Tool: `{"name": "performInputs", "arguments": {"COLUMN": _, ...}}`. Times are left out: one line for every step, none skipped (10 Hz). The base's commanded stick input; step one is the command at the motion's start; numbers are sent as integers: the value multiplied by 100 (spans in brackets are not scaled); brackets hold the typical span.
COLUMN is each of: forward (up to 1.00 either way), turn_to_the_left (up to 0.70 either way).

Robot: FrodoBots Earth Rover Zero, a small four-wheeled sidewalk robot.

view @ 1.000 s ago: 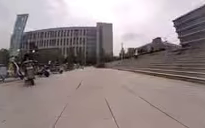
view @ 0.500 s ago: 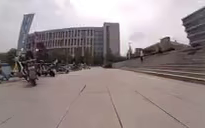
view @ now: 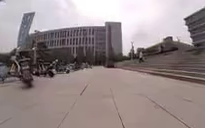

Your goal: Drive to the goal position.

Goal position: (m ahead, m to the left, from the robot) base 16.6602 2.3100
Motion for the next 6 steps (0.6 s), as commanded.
{"name": "performInputs", "arguments": {"forward": 70, "turn_to_the_left": 2}}
{"name": "performInputs", "arguments": {"forward": 70, "turn_to_the_left": 1}}
{"name": "performInputs", "arguments": {"forward": 70, "turn_to_the_left": 1}}
{"name": "performInputs", "arguments": {"forward": 70, "turn_to_the_left": 1}}
{"name": "performInputs", "arguments": {"forward": 70, "turn_to_the_left": 1}}
{"name": "performInputs", "arguments": {"forward": 70, "turn_to_the_left": 1}}
